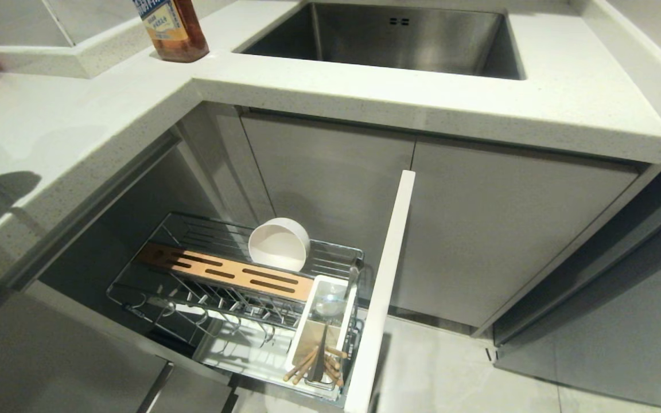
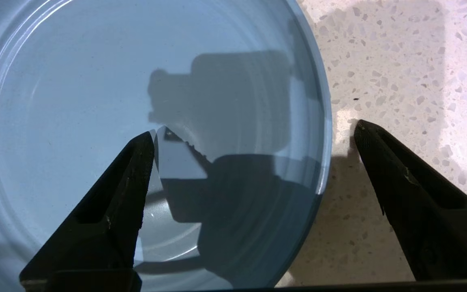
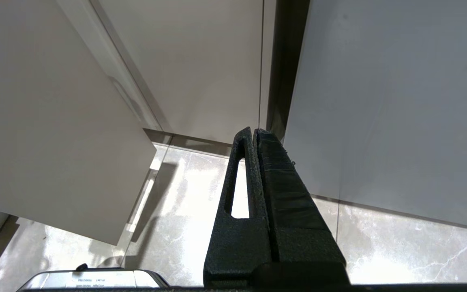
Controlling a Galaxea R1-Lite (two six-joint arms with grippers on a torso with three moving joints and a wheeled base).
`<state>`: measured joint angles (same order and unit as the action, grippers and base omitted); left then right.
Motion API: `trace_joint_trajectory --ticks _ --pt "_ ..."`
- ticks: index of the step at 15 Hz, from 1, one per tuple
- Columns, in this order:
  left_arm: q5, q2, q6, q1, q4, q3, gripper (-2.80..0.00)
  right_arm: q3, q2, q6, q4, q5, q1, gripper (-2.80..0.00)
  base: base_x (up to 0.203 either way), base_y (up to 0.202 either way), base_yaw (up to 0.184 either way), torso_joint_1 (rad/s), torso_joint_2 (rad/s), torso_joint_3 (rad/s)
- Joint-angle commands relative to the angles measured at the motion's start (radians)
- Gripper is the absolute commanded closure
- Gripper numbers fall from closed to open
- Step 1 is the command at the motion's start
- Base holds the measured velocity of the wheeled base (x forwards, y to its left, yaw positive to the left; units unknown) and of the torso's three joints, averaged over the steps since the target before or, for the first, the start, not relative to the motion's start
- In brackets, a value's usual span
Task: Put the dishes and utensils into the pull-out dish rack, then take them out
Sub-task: Pick up the plate and place it in the cupboard
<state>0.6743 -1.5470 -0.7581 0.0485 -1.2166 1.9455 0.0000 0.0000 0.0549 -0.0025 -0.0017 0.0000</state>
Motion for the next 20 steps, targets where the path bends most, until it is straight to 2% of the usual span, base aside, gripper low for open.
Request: trace_joint_trajectory --ticks 1,2,11,14,15,18,20 --pt "0.002 -0.004 -0.004 0.005 -0.008 -0.002 -0.78 0.0 0.0 0.0 -0.001 0.0 0.0 0.0 0.0 0.0 0.0 0.0 0.0 0.0" --pt "0.002 -0.002 -0.004 0.004 -0.007 -0.006 0.0 0.0 0.001 0.0 -0.001 0.0 0.0 0.0 0.0 0.0 0.0 0.0 0.0 0.0" --pt "0.001 0.0 -0.016 -0.006 -0.002 -0.001 0.0 0.0 0.001 0.0 -0.001 0.0 0.0 0.0 0.0 0.0 0.0 0.0 0.0 0.0" --pt "0.004 0.031 0.026 -0.068 0.04 0.003 0.0 0.0 0.0 0.0 -0.001 0.0 0.0 0.0 0.0 0.0 0.0 0.0 0.0 0.0" --pt "0.016 0.044 0.059 -0.082 0.077 0.004 0.0 0.0 0.0 0.0 -0.001 0.0 0.0 0.0 0.0 0.0 0.0 0.0 0.0 0.0" --pt "0.158 0.051 0.082 -0.151 0.285 0.003 0.0 0.0 0.0 0.0 -0.001 0.0 0.0 0.0 0.0 0.0 0.0 0.0 0.0 0.0" --pt "0.223 0.069 0.115 -0.196 0.448 0.003 0.0 0.0 0.002 0.0 -0.001 0.0 0.0 0.0 0.0 0.0 0.0 0.0 0.0 0.0"
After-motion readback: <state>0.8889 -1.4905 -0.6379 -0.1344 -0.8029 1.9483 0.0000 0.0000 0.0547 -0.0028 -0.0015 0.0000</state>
